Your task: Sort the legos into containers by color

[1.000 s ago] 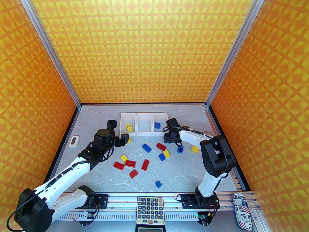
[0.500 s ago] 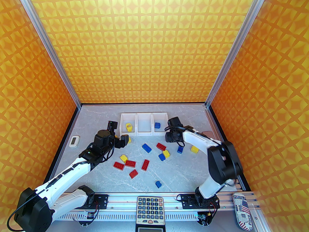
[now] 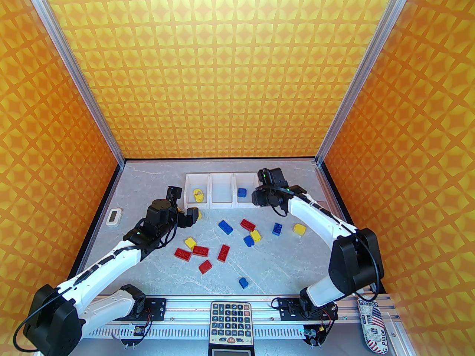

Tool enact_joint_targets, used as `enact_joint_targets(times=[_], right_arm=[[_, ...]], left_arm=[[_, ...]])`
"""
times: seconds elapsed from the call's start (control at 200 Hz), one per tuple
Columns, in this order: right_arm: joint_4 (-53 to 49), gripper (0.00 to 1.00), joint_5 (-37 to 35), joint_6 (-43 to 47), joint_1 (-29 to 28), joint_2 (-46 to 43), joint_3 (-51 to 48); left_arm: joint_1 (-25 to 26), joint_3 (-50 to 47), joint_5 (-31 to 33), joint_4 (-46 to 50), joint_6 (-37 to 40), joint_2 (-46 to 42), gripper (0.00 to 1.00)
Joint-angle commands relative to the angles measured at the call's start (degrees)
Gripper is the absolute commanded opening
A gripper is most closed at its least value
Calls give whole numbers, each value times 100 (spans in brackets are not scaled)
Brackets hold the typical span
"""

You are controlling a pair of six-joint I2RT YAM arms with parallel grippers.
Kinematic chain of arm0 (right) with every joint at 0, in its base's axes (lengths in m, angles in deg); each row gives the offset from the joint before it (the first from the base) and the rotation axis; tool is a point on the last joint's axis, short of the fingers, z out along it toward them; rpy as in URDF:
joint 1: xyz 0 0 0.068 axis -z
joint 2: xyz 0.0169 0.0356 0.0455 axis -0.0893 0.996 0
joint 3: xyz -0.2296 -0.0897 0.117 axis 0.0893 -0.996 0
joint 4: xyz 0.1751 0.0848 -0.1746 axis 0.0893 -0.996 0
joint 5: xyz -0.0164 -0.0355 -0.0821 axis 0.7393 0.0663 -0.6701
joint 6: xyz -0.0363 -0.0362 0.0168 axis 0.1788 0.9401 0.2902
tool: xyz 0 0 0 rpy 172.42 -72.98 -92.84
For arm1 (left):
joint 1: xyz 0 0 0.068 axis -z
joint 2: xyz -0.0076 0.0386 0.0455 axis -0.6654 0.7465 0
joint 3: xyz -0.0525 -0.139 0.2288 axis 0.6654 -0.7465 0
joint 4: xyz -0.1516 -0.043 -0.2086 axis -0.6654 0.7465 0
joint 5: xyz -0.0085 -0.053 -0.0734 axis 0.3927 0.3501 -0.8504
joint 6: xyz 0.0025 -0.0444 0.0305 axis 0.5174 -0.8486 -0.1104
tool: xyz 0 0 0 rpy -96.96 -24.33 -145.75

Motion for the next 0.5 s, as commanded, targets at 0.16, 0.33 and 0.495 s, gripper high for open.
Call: enact_joint_targets(times=[0.16, 0.33, 0.495], right_arm=[[209, 35, 53, 136, 36, 836, 902], [151, 42, 21, 118, 35, 1343, 1400], [61, 59, -27, 98, 38, 1530, 1606]], left_arm=[[36, 160, 51, 79, 82, 257, 90], [36, 175, 58, 117, 81, 192, 90], [36, 169, 66, 147, 64, 187, 90]])
